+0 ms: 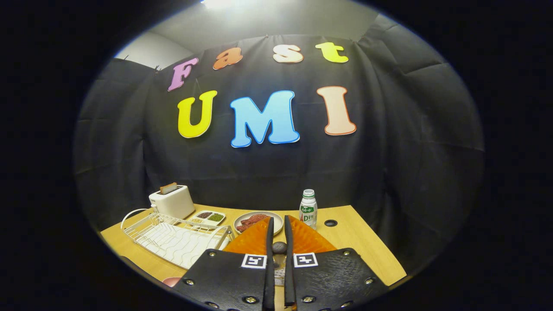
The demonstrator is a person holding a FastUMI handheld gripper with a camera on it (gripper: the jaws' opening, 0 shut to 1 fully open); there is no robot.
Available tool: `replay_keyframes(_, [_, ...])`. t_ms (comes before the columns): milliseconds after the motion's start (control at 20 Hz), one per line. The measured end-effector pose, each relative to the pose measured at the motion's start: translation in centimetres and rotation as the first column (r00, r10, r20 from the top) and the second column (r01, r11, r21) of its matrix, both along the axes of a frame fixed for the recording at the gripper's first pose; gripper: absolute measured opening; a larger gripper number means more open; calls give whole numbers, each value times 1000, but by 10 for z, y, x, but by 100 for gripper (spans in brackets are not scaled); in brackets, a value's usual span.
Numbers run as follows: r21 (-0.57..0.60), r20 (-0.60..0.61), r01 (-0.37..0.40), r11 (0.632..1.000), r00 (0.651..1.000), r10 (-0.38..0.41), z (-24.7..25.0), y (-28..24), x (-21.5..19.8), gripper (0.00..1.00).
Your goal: Take the plate from the dish rack, then take the spoon from the basket and place it into the plate.
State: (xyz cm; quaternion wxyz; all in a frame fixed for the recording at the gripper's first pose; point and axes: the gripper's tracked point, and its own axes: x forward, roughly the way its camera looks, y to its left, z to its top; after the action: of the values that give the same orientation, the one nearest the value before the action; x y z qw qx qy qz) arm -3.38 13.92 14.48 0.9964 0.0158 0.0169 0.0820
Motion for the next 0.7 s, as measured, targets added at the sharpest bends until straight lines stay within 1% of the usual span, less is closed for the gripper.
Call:
replay_keyframes(200, [-9,23,14,1000,1000,-14,23,-1,-32,8])
replay_keyframes(400, [-9,18,6,1000,1000,-5,30,3,-63,8])
replay_keyframes(500, [-14,11,10,1000,1000,-10,28,2,-76,8])
replay_keyframes(700, [-25,-21,-14,1000,1000,13,17,15,-100,8])
